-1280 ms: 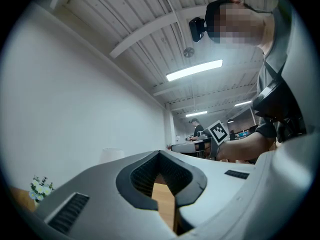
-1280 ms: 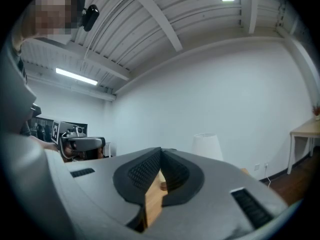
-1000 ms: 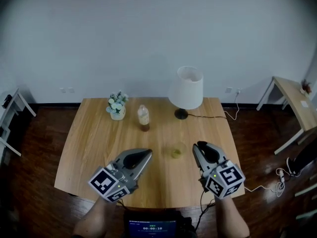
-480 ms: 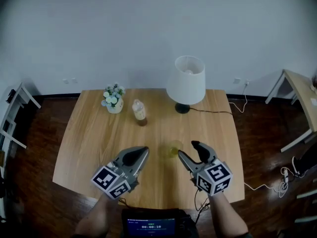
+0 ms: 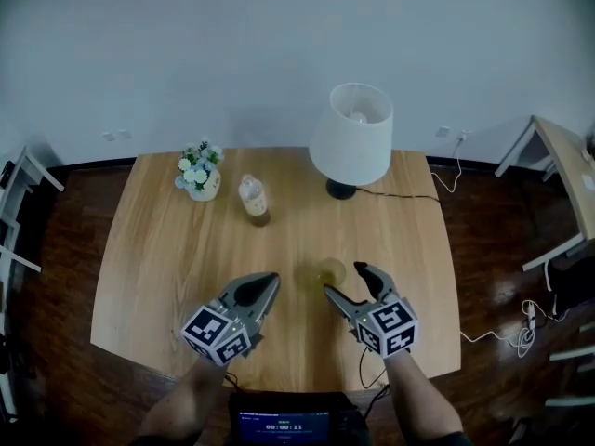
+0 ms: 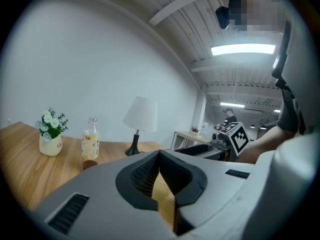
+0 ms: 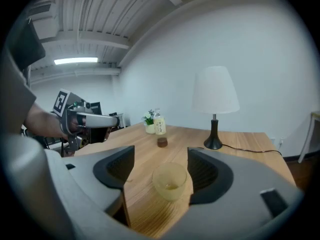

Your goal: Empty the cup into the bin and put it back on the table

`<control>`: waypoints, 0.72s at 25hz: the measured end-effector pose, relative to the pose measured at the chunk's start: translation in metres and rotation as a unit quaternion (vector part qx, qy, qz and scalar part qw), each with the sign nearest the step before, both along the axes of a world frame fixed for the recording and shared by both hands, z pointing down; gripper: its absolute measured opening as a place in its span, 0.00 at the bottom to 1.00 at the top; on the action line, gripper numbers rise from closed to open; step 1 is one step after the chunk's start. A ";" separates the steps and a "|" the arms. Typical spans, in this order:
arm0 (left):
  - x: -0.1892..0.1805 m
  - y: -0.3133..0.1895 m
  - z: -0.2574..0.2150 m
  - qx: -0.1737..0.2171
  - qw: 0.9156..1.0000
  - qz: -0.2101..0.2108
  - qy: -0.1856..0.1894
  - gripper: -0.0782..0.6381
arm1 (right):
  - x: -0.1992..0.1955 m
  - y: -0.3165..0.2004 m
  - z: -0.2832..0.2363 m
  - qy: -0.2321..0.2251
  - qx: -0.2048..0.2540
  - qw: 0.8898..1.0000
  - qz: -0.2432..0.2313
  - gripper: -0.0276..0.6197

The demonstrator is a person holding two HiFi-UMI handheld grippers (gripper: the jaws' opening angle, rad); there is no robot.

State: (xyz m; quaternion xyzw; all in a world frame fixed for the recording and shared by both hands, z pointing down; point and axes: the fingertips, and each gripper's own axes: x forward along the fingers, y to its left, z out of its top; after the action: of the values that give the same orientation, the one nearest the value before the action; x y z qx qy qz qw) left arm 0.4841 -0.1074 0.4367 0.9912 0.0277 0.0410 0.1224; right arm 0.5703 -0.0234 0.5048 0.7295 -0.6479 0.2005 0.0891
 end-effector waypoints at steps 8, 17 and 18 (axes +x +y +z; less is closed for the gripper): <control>0.011 -0.009 0.047 -0.017 0.999 -0.006 -0.030 0.11 | 0.001 -0.010 0.064 -0.011 -0.054 0.998 -0.022 0.65; 0.025 -0.014 0.090 -0.030 0.997 -0.017 -0.074 0.11 | 0.006 -0.015 0.107 -0.013 -0.073 0.997 -0.033 0.65; 0.024 -0.016 0.094 -0.032 0.996 -0.019 -0.077 0.11 | 0.006 -0.016 0.111 -0.012 -0.075 0.997 -0.034 0.65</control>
State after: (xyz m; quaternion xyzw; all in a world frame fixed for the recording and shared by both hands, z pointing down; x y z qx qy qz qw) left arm 0.5079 -0.1230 0.5308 0.9811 0.0009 0.1138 0.1566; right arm 0.5767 -0.0398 0.6159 0.6955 -0.6568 0.2543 0.1422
